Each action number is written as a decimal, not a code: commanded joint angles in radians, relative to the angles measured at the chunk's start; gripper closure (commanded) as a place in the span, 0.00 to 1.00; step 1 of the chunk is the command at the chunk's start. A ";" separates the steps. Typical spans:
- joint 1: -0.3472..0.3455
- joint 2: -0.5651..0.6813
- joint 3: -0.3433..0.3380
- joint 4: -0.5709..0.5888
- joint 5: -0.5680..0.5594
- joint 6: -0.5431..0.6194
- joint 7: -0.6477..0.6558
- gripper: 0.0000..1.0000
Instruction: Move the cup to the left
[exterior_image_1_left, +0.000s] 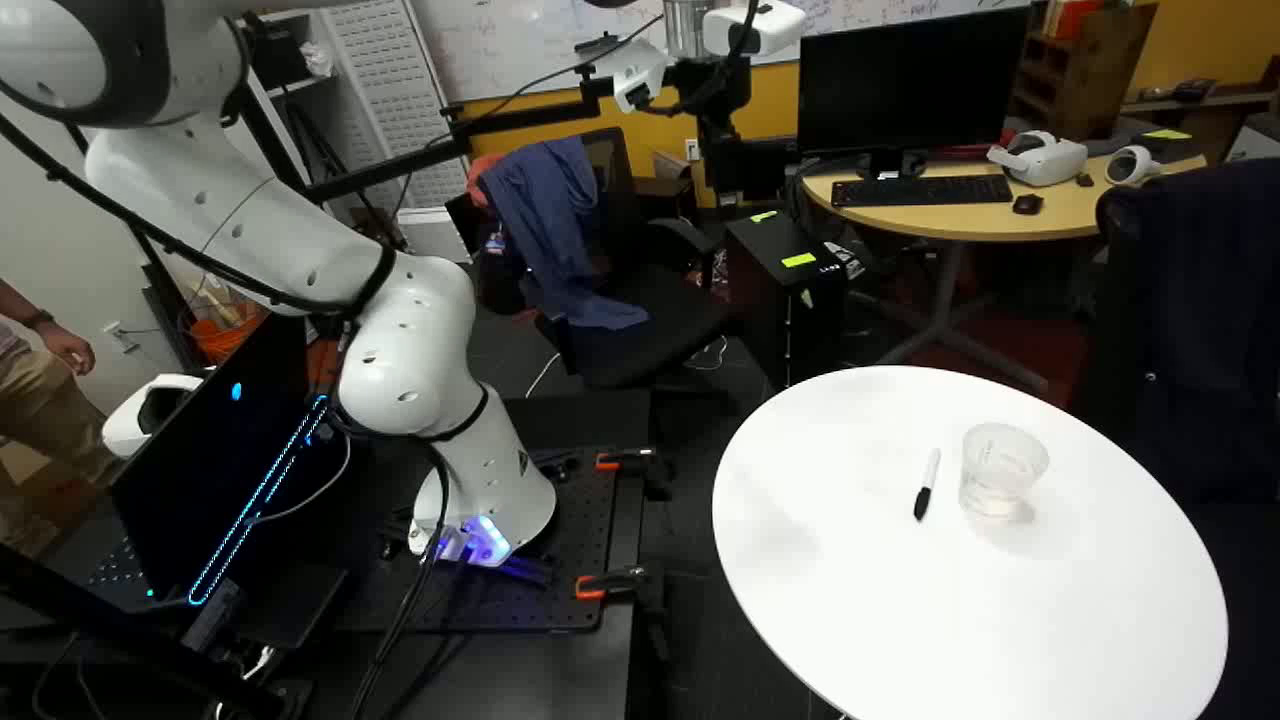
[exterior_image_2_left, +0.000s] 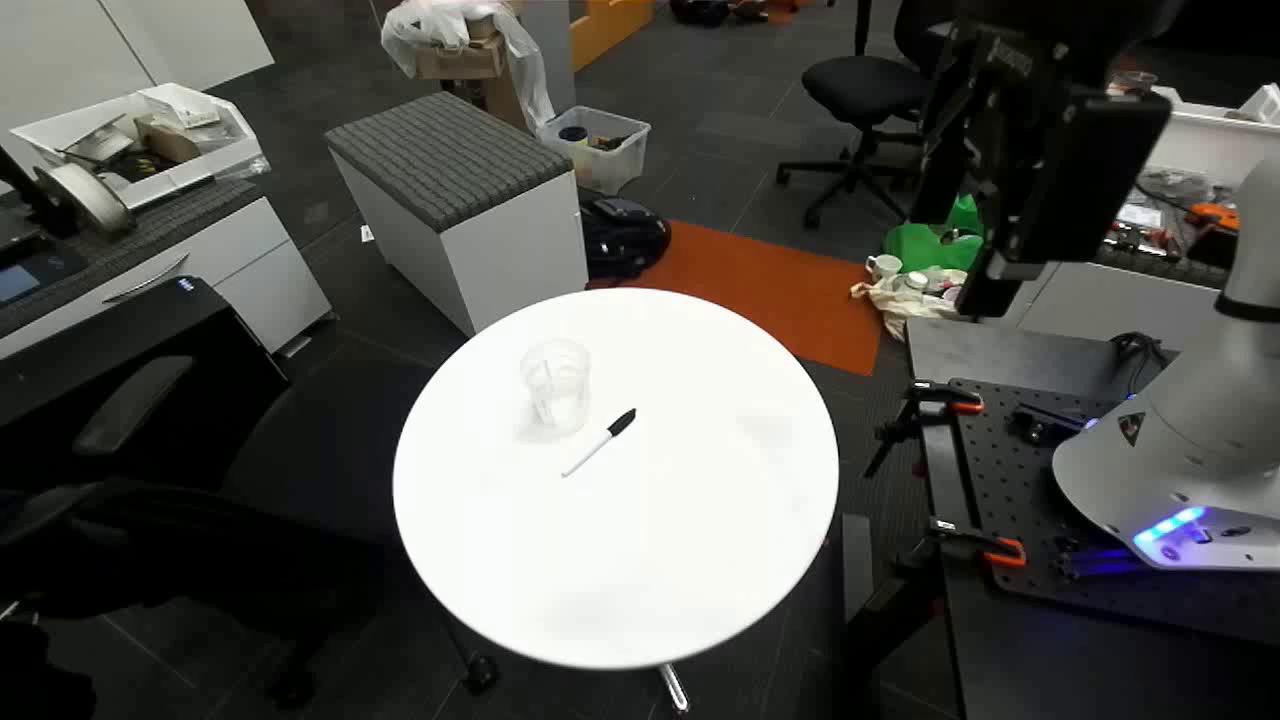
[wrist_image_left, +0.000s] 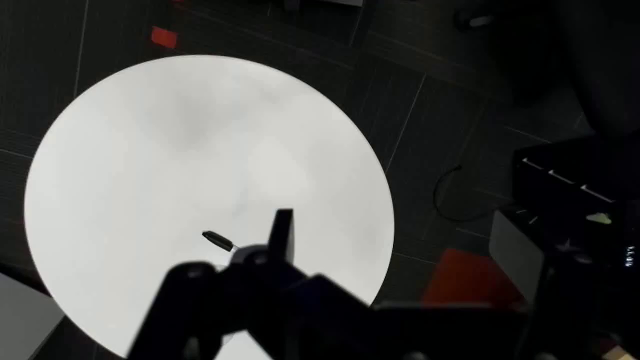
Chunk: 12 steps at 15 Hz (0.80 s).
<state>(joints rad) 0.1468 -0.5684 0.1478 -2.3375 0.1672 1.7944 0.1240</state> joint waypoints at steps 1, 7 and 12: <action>-0.004 0.001 0.003 0.003 0.001 -0.003 -0.001 0.00; -0.004 0.001 0.003 0.003 0.001 -0.003 -0.001 0.00; -0.013 0.006 0.000 0.009 -0.013 0.033 -0.007 0.00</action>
<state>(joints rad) 0.1458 -0.5685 0.1478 -2.3375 0.1655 1.8022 0.1225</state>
